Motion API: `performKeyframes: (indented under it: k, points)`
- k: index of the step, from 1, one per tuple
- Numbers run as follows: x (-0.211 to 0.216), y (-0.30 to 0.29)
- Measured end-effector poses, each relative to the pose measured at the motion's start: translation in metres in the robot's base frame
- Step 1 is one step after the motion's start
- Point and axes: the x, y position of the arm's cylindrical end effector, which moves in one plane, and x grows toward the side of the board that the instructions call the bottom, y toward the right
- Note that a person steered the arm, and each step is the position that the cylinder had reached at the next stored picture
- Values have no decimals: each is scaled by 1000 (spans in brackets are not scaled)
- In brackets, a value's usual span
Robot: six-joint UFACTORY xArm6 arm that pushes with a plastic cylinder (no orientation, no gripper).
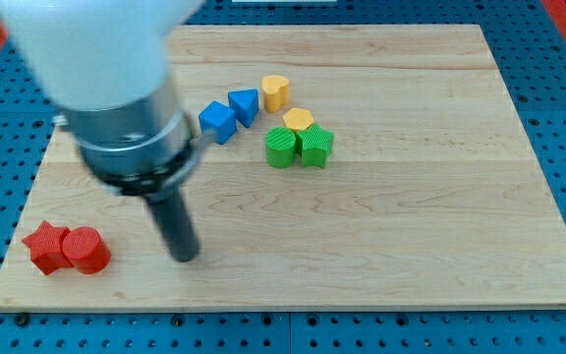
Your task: Push the green circle along with green star left a bit
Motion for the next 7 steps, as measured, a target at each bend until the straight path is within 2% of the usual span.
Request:
performKeyframes:
  k: [2, 4, 7]
  points:
    - [0, 2]
    - [-69, 26]
    - [-79, 27]
